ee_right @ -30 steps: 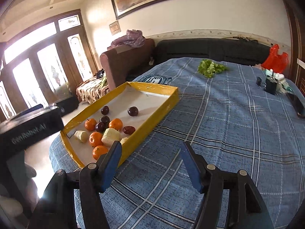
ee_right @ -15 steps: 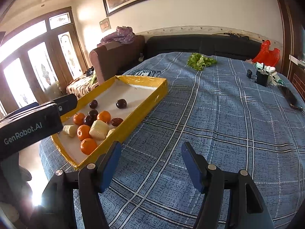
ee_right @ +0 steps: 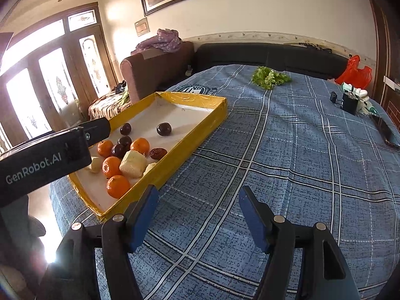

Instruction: Organize fruits

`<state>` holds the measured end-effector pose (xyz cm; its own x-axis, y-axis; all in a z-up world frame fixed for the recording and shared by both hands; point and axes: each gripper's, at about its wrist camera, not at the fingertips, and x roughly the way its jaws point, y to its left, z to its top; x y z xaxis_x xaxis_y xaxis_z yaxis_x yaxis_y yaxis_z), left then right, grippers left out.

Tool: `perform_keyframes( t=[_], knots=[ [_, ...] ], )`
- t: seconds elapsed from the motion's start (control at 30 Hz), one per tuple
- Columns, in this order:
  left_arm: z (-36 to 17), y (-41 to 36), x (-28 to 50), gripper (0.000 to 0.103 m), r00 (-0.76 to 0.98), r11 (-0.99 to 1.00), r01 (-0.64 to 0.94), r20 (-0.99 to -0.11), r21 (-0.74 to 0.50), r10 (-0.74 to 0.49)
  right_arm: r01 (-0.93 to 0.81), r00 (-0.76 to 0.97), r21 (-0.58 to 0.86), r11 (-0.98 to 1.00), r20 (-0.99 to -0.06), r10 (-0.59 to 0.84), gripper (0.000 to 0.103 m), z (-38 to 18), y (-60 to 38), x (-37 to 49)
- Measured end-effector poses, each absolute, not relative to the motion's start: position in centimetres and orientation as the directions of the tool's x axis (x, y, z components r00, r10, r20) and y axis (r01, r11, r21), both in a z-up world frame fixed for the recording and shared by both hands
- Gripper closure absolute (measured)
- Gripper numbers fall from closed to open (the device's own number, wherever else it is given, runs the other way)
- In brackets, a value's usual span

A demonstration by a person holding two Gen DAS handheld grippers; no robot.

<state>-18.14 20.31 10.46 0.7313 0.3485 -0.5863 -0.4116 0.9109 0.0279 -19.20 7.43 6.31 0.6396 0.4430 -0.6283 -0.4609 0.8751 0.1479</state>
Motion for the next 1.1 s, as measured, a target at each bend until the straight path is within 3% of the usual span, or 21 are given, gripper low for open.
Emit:
perform_keyframes(
  t=[0.57, 0.9, 1.1],
  knots=[
    [12.4, 20.5, -21.1, 0.003, 0.766, 0.880, -0.475, -0.493, 0.000, 0.413, -0.483, 0.668, 0.115, 0.868, -0.592, 0.450, 0.029, 7.8, 8.0, -21.5],
    [14.7, 19.4, -24.6, 0.000, 0.709, 0.767, -0.637, -0.333, 0.076, 0.622, -0.504, 0.673, 0.108, 0.857, -0.572, 0.468, 0.029, 8.7, 8.1, -22.7],
    [14.0, 19.9, -24.8, 0.000, 0.734, 0.805, -0.591, -0.386, 0.041, 0.559, -0.527, 0.669, 0.090, 0.845, -0.569, 0.478, 0.028, 8.8, 8.8, -23.2]
  ],
)
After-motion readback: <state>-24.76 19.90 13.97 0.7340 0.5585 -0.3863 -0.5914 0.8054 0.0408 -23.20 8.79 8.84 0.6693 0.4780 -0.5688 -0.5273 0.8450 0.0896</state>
